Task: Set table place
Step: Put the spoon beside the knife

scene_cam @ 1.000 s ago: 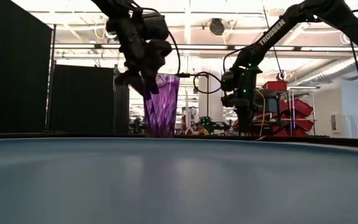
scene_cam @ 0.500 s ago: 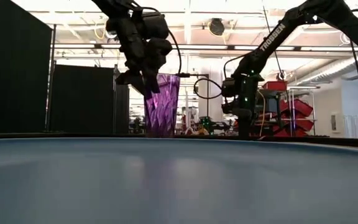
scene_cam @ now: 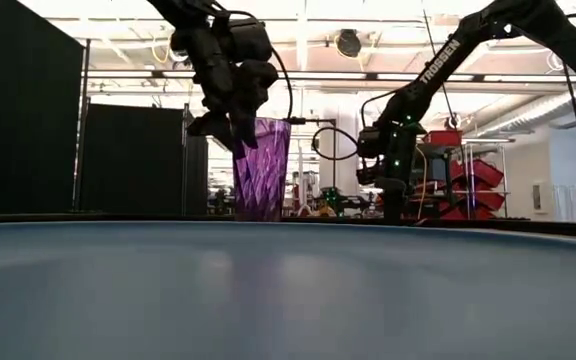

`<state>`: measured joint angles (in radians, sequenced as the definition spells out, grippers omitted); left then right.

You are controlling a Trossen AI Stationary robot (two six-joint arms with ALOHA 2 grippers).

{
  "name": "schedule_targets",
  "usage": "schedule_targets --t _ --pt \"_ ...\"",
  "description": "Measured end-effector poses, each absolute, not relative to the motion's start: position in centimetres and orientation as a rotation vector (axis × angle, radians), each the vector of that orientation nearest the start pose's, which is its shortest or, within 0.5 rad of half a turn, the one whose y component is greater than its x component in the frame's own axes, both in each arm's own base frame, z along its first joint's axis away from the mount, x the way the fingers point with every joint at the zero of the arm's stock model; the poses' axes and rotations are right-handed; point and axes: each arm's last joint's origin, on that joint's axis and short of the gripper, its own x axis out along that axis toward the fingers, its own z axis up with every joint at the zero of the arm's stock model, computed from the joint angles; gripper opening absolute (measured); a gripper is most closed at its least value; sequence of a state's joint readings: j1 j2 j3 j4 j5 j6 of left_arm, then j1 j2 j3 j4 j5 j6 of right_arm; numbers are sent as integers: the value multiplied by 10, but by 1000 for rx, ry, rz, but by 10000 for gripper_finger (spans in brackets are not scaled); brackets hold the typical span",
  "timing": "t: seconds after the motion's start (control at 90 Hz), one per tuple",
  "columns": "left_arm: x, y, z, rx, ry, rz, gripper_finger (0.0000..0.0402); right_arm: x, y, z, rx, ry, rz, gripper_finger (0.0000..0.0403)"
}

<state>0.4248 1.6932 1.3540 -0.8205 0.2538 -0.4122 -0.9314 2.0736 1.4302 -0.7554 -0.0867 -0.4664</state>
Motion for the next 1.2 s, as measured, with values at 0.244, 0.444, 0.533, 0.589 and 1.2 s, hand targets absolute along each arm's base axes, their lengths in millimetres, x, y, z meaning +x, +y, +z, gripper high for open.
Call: schedule_targets --t 0.244,0.444,0.533,0.589,1.2 --pt "314 134 253 -756 1062 376 145 239 -310 135 306 1358 -342 5" --pt "314 134 253 -756 1061 376 145 246 -293 147 281 1386 -304 1" --pt "314 135 253 -756 1060 378 145 250 -280 158 277 1397 -260 1" --pt "314 135 253 -755 1061 377 145 253 -273 171 261 1387 -245 1" --pt "301 131 248 -671 1214 339 117 260 -113 258 124 1404 43 0"
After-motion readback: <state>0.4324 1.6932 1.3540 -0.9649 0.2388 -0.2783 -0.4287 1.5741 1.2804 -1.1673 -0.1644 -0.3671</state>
